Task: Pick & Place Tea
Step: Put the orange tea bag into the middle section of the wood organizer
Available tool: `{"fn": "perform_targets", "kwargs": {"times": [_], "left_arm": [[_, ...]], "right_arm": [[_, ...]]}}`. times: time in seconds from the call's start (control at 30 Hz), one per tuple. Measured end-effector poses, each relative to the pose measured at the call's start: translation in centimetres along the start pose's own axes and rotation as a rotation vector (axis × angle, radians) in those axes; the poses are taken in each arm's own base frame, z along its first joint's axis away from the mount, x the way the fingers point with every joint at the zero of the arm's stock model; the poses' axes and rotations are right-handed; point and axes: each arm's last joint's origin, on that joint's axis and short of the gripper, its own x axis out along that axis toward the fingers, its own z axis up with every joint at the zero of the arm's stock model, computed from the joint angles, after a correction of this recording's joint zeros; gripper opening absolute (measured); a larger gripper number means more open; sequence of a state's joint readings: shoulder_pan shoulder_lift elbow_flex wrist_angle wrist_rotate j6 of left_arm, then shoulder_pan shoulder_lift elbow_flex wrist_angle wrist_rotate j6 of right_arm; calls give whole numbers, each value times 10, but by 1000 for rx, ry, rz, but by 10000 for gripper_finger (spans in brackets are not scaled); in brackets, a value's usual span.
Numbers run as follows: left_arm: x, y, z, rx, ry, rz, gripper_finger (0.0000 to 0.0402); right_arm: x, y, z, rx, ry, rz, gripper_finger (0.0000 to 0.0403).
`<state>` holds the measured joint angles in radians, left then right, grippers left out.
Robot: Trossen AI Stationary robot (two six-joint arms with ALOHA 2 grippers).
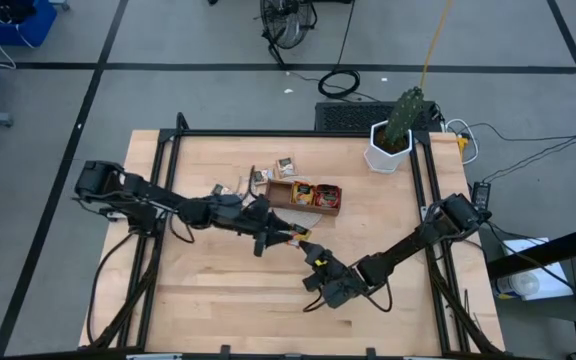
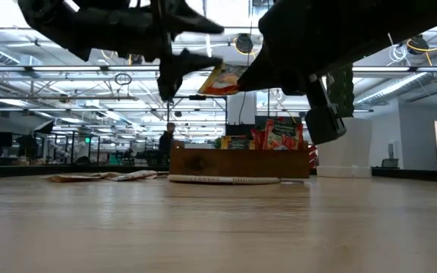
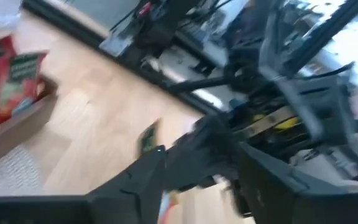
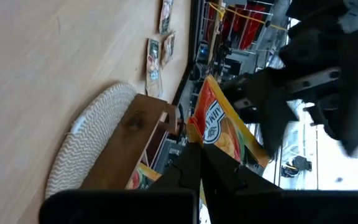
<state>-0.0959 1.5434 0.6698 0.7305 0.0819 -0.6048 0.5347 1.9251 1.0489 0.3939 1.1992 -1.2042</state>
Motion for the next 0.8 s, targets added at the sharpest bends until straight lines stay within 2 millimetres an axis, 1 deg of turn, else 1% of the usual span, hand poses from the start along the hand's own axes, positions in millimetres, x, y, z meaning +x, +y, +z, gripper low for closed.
{"fn": "perform_targets", "kwargs": {"times": [0.1,0.17,0.23,0.47,0.7,0.8], "left_arm": [[1,8,-3,-14,42,121,217],[1,13,-3,-13,32,195,224],[0,16,-1,-13,15,229,224],[0,17,0,-14,7,226,214],[1,9,-5,-28,22,202,196],[2,6,-5,-28,15,186,188]], "right_arm": [[0,0,0,11,-1,0,0],[0,0,0,10,0,0,0],[0,0,0,11,0,0,0],[-1,0,0,13,-1,0,0],[-1,-1,1,27,-5,-4,0],[-1,-2,2,41,-36,1,0]]}}
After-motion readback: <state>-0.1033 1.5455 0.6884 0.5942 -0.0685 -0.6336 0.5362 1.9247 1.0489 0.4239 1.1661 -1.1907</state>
